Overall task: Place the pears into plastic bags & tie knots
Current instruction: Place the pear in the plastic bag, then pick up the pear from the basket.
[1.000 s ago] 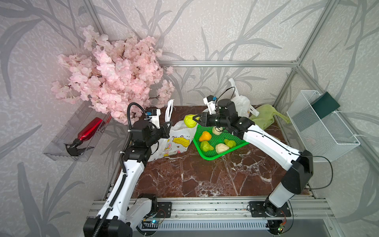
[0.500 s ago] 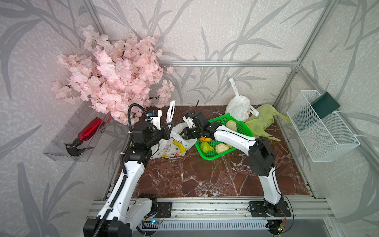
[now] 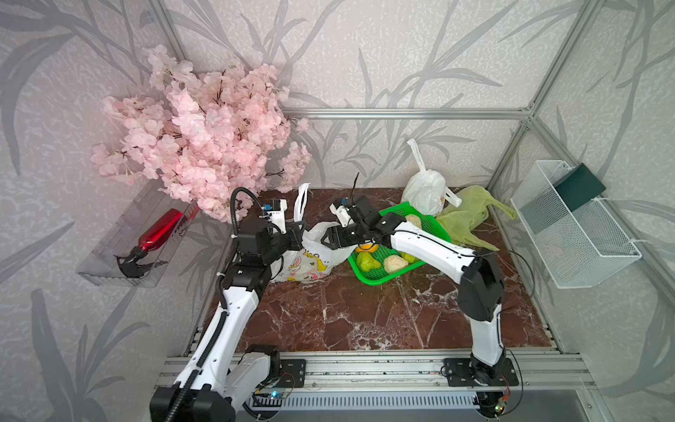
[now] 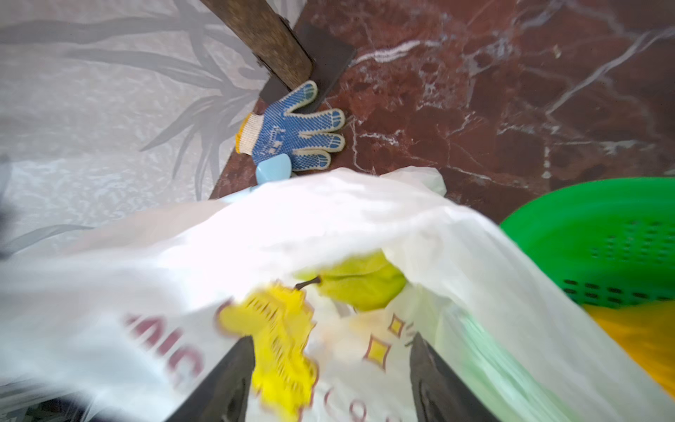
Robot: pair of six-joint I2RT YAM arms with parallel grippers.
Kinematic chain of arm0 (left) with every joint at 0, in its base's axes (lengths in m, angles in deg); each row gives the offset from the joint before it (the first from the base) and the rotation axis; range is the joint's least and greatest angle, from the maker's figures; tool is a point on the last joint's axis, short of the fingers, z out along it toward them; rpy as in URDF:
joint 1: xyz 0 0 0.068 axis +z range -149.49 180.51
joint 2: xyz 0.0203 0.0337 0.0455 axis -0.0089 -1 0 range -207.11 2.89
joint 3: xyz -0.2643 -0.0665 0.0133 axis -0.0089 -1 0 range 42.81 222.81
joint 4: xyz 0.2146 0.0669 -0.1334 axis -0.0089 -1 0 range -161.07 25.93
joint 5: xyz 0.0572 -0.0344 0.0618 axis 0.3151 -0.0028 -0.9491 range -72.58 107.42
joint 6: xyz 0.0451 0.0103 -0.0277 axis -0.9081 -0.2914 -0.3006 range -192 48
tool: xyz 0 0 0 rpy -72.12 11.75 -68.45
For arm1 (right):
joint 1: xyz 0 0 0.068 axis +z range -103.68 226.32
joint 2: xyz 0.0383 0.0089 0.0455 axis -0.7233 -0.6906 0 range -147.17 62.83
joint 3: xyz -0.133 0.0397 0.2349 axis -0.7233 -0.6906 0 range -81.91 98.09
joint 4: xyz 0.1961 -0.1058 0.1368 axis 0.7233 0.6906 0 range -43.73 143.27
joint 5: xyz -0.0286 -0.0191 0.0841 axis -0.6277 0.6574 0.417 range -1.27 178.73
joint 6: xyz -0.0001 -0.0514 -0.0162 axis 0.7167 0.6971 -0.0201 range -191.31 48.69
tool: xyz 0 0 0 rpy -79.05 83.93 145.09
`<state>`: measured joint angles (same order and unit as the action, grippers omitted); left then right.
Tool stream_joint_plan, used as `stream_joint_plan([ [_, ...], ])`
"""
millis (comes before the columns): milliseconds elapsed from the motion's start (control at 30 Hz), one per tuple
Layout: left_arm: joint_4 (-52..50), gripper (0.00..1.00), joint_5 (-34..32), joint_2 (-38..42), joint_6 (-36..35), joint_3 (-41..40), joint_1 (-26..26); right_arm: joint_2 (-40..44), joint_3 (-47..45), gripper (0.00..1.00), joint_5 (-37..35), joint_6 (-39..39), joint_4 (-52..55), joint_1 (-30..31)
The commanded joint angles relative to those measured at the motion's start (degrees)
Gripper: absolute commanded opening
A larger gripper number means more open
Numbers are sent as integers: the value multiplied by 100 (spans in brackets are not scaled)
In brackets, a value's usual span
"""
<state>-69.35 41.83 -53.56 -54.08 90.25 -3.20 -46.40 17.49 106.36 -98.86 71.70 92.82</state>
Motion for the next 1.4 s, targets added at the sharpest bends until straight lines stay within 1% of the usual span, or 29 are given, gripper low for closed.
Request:
stream_joint_plan([
  [0, -400, 0, -844, -22, -99, 240, 21, 1193, -672, 65, 61, 150, 54, -141],
  [67, -415, 0, -954, -41, -12, 260, 39, 1775, -1235, 61, 33, 35, 209, -370],
  [133, -372, 0, -877, -66, 93, 320, 40, 2257, -1859, 60, -112, -26, 476, -667],
  [167, -326, 0, -817, -67, 151, 329, 41, 2396, -2089, 59, -250, 22, 624, -805],
  [233, -165, 0, -630, -60, 244, 352, 30, 2546, -2459, 59, -753, 229, 1064, -1094],
  [300, -104, 0, -480, -72, 307, 372, 27, 2466, -2514, 61, -1200, 583, 1411, -1241],
  [400, -35, 0, -308, -77, 335, 333, 13, 2039, -2265, 67, -1755, 1099, 1749, -1250],
  [467, -23, 0, -256, -61, 349, 286, 14, 1681, -2132, 70, -2043, 1189, 1657, -1255],
  [533, 45, 0, -210, -51, 396, 208, 8, 1349, -2070, 71, -2403, 1064, 1317, -1283],
  [567, 96, 0, -177, -55, 443, 174, -6, 1184, -2011, 72, -2472, 978, 1094, -1346],
  [700, 99, 0, -54, -120, 450, 195, -17, 290, -1568, 74, -2294, 500, 536, -1688],
  [800, 15, 0, -53, -114, 364, 239, -26, -256, -1146, 79, -2149, 247, 312, -1811],
  [933, -3, 0, -42, -112, 344, 188, -35, -812, -874, 85, -2320, 68, -279, -1831],
  [1000, 35, 0, -22, -132, 387, 169, -47, -1180, -577, 86, -2353, -13, -195, -1870],
  [1067, 40, 0, 2, -139, 391, 168, -49, -1530, -258, 84, -2374, -48, -68, -1903],
  [1133, 11, 0, -1, -123, 365, 178, -54, -1711, -128, 81, -2291, -47, -48, -1932],
  [1200, -52, 0, 11, -108, 317, 198, -55, -1687, -111, 74, -2284, -18, 3, -1934],
  [1267, -96, 0, 12, -104, 275, 213, -53, -1375, -345, 66, -2279, 17, -86, -1911],
  [1367, -74, 0, 22, -121, 283, 221, -58, -605, -910, 60, -2355, 141, -220, -1848],
])
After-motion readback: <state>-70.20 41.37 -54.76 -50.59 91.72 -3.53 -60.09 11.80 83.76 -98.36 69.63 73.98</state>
